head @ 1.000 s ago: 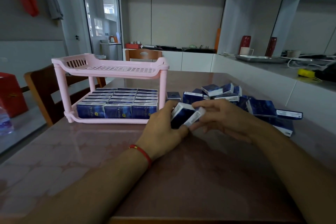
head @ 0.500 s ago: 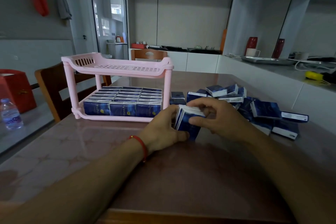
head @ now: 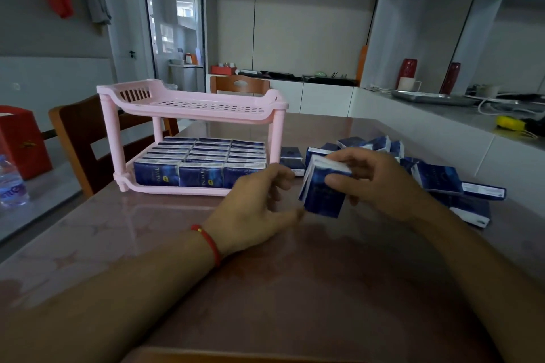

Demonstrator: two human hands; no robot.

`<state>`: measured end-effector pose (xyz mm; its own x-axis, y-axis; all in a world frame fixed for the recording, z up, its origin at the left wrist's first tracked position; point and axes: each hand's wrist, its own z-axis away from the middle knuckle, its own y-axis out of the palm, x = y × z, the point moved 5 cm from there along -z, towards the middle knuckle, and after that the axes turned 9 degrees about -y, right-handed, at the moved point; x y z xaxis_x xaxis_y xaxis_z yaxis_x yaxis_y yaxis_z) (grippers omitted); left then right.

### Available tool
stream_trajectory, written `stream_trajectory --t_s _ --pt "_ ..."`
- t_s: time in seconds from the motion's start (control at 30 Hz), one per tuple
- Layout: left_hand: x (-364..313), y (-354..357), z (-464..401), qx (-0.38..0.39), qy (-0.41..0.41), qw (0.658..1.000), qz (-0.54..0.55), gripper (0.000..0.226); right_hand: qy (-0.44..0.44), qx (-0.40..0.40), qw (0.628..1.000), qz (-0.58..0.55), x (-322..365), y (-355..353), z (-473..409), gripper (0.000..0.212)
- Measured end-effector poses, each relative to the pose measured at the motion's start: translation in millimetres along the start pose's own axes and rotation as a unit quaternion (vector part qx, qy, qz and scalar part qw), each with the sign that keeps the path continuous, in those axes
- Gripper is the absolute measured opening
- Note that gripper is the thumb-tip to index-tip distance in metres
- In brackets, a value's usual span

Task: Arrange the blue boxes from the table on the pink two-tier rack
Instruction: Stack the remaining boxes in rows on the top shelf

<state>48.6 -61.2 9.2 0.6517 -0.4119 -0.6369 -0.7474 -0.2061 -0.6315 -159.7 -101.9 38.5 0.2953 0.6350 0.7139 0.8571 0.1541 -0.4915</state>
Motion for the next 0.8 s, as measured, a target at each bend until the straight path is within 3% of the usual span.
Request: stream_trajectory --t_s 0.1,0.23,0.43,0.63,0.8 --pt "-7 -32 5 -0.105 0.075 0.990 -0.051 0.018 -0.002 -0.049 0.999 0.011 6 -18 -5 0.053" --pt "23 -58 -12 -0.187 0.014 0.971 -0.152 0.015 -0.032 -0.109 0.993 0.032 35 -38 -33 0.034" --pt "53 -53 -26 -0.164 -0.070 0.943 -0.281 0.051 -0.065 -0.128 0.988 0.059 86 -44 -134 0.029" --pt "63 -40 -24 -0.073 -0.132 0.932 -0.329 0.081 -0.018 0.008 0.996 0.083 72 18 -206 0.023" --pt "66 -38 -24 -0.058 -0.143 0.925 -0.348 0.086 -0.008 0.031 0.996 0.084 45 37 -223 0.036"
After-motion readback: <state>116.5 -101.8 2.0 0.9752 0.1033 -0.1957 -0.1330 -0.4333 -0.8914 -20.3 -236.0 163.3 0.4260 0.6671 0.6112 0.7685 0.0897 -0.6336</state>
